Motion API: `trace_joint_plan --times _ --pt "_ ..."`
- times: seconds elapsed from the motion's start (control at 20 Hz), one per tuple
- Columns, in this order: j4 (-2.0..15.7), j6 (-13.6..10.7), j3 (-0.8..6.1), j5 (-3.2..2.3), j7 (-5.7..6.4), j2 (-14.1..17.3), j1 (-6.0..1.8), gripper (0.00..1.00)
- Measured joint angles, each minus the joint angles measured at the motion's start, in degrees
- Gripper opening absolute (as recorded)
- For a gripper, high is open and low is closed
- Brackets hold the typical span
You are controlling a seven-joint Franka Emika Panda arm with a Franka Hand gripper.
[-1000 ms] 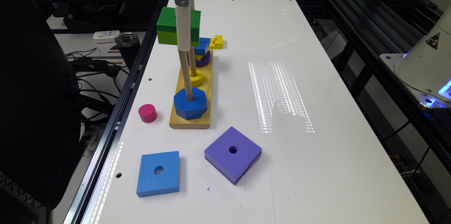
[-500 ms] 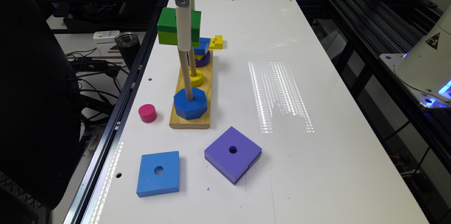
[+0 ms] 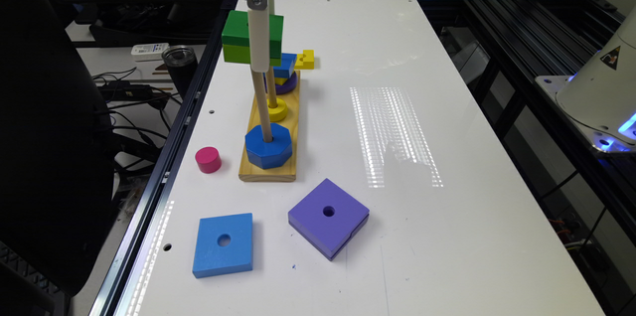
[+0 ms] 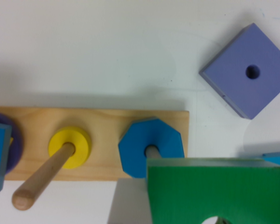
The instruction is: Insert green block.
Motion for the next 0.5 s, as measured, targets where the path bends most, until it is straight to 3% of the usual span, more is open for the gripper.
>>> trace_joint_plan --times 0.5 --pt "0.0 0.1 0.0 0.0 -0.02 0.0 -0.07 0.0"
